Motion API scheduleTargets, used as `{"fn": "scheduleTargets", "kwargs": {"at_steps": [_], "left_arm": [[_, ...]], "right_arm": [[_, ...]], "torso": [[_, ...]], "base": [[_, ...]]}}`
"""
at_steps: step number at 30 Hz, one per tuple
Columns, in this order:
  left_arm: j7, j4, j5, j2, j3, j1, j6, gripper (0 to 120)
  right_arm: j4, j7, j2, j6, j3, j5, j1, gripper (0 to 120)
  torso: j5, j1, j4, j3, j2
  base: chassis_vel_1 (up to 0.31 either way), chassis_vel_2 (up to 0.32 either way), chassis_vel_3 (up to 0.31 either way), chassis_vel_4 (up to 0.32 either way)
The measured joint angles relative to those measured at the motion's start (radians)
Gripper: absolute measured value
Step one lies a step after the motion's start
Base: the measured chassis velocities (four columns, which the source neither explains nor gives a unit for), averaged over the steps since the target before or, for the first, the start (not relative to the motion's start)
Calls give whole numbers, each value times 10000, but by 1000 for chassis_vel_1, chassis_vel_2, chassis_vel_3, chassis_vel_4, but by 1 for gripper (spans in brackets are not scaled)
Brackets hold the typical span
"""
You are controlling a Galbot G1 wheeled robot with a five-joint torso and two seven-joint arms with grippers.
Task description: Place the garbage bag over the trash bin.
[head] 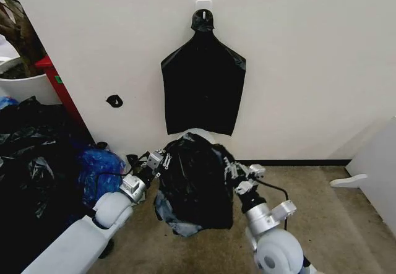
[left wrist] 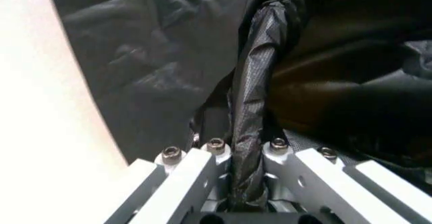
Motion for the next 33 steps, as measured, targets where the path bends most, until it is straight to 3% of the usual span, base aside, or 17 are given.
{"fn": "scheduleTargets", "kwargs": {"at_steps": [13, 16, 22, 26, 28, 32, 33], "left_arm": [[469, -128, -756, 142, -101, -45, -349, 1], [502, -268, -1194, 163, -119, -111, -296, 1], [575, -442, -1405, 179, -118, -130, -215, 1], [348, -432, -1266, 160, -120, -132, -89, 1], [-62, -360, -1100, 119, -125, -136, 175, 1], [-831, -429, -1028, 23, -127, -121, 824, 1], [-831, -429, -1028, 23, -127, -121, 824, 1]], "right_arm": [[-1747, -412, -43, 232, 652, -4, 632, 0], [-3154, -1677, -162, 877, 694, -677, 967, 0], [-4470, -2751, -239, 1633, 751, -1531, 1448, 0], [-4314, -2444, -239, 1604, 809, -1545, 1425, 0], [-3650, -1637, -267, 1260, 809, -1079, 1200, 0], [-1423, -86, -351, 674, 801, 659, 443, 16], [-1423, -86, -351, 674, 801, 659, 443, 16]], "torso": [[0, 0, 0, 0, 0], [1, 0, 0, 1, 0], [3, 0, 0, 1, 0], [0, 0, 0, 0, 0], [-1, 0, 2, 0, 0], [-4, 0, -1, 0, 1], [-4, 0, -1, 0, 1]], "base": [[0, 0, 0, 0], [0, 0, 0, 0], [0, 0, 0, 0], [0, 0, 0, 0], [0, 0, 0, 0], [0, 0, 0, 0], [0, 0, 0, 0]]}}
